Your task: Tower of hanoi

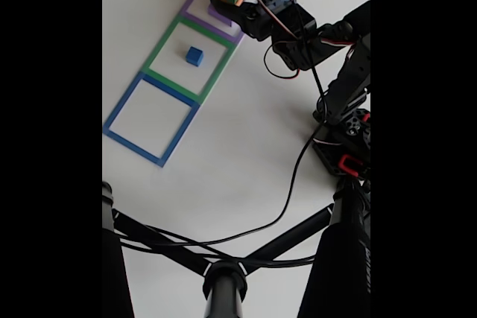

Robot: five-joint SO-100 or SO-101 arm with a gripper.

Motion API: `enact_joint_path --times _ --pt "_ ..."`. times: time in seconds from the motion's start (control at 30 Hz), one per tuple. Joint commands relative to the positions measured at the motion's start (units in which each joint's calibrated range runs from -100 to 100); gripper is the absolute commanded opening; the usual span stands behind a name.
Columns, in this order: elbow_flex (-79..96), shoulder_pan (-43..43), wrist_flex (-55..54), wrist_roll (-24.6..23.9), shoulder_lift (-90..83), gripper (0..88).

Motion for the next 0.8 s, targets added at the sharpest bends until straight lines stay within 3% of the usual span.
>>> enact_joint_path --times 0.0,0.77 --pt "-1.8 -0.7 -1.4 0.0 -0.6 18.8" --pt "-2.0 -1.9 -1.5 0.0 -1.6 10.2"
